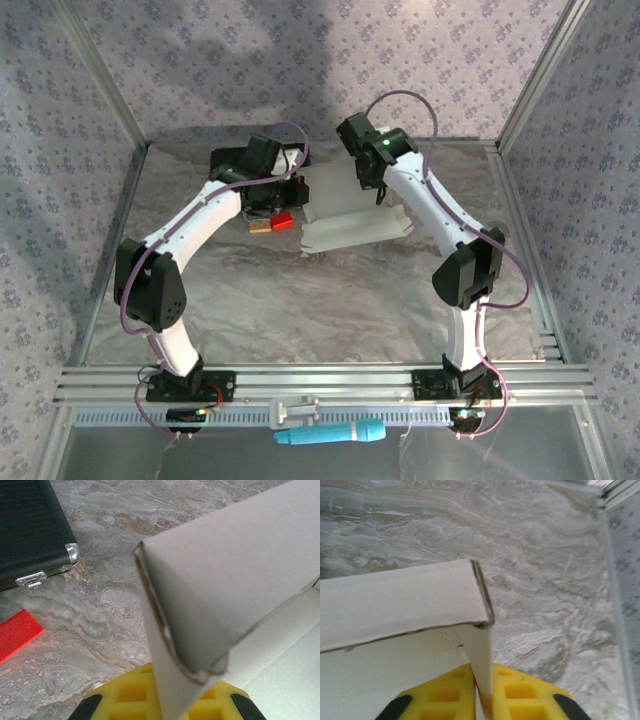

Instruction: Fold the paper box

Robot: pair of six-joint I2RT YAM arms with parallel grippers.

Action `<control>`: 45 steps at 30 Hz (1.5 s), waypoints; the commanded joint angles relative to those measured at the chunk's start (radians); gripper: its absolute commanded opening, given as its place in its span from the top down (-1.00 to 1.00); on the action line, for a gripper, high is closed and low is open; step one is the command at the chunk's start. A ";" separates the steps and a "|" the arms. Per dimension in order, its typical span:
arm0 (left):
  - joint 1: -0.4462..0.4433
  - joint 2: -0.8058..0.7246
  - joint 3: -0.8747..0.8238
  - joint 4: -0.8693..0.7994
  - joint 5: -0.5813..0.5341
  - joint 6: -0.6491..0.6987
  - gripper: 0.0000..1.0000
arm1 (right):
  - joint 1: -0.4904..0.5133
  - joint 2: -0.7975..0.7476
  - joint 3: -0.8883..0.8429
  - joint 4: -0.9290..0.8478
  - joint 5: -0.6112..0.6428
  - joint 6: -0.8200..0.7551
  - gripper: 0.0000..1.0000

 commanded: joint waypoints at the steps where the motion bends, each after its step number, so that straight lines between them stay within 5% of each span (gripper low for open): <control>1: 0.003 -0.022 0.031 -0.011 0.019 -0.002 1.00 | -0.054 -0.061 -0.038 0.053 -0.119 -0.033 0.59; 25: 0.002 -0.036 0.013 -0.015 0.017 0.000 1.00 | -0.089 -0.052 -0.058 0.078 -0.166 -0.040 0.39; 34: 0.001 -0.033 0.013 -0.012 0.017 -0.002 1.00 | -0.097 -0.075 -0.074 0.114 -0.294 -0.057 0.31; 40: 0.001 -0.030 0.016 -0.012 0.017 -0.002 1.00 | -0.115 -0.088 -0.091 0.112 -0.251 -0.055 0.69; 45: 0.000 -0.031 0.016 -0.011 0.017 -0.005 1.00 | -0.087 -0.051 -0.045 0.037 -0.026 -0.025 1.00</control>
